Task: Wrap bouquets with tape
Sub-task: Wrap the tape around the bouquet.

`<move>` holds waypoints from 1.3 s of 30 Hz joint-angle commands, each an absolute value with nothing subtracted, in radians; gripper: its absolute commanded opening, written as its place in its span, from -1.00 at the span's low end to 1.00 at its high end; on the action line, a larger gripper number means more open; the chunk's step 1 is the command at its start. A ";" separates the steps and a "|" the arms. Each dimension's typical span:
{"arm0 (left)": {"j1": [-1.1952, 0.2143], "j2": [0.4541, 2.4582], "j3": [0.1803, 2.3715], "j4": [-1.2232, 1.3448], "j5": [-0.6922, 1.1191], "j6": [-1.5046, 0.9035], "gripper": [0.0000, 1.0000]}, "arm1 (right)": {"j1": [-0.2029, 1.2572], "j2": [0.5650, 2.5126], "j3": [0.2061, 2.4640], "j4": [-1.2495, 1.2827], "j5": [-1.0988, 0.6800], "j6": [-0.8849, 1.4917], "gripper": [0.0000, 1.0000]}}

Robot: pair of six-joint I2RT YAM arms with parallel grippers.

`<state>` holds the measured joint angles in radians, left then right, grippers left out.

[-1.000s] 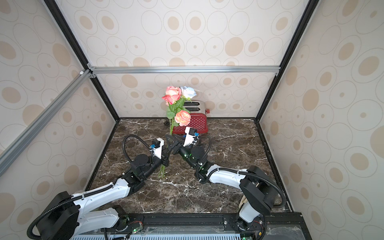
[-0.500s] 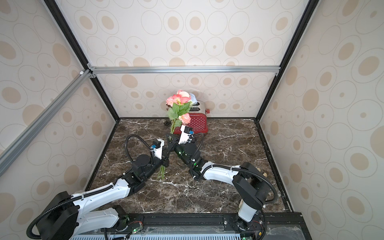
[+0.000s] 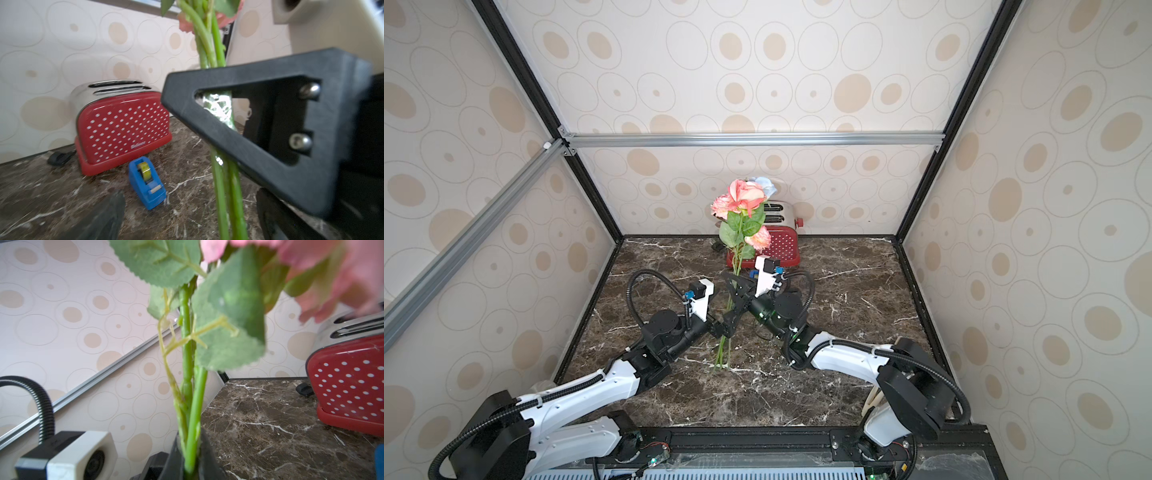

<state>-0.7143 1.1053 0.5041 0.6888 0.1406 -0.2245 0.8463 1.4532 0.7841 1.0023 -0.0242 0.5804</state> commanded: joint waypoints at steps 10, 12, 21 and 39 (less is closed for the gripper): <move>-0.656 1.068 0.432 0.976 0.582 -0.397 0.95 | 0.826 1.277 0.778 1.015 -0.410 0.501 -1.00; -0.654 1.081 0.433 1.007 0.618 -0.411 0.91 | 0.824 1.290 0.781 1.059 -0.427 0.525 -1.00; -0.653 1.164 0.436 1.119 0.703 -0.448 0.73 | 0.827 1.331 0.811 1.145 -0.475 0.584 -1.00; -0.651 1.240 0.449 1.187 0.701 -0.446 -1.00 | 0.827 1.348 0.814 1.151 -0.445 0.586 -1.00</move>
<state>-0.6624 1.2415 0.4232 1.1725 0.7341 -0.4732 0.8165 1.3495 0.7853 1.0954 -0.4278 0.5560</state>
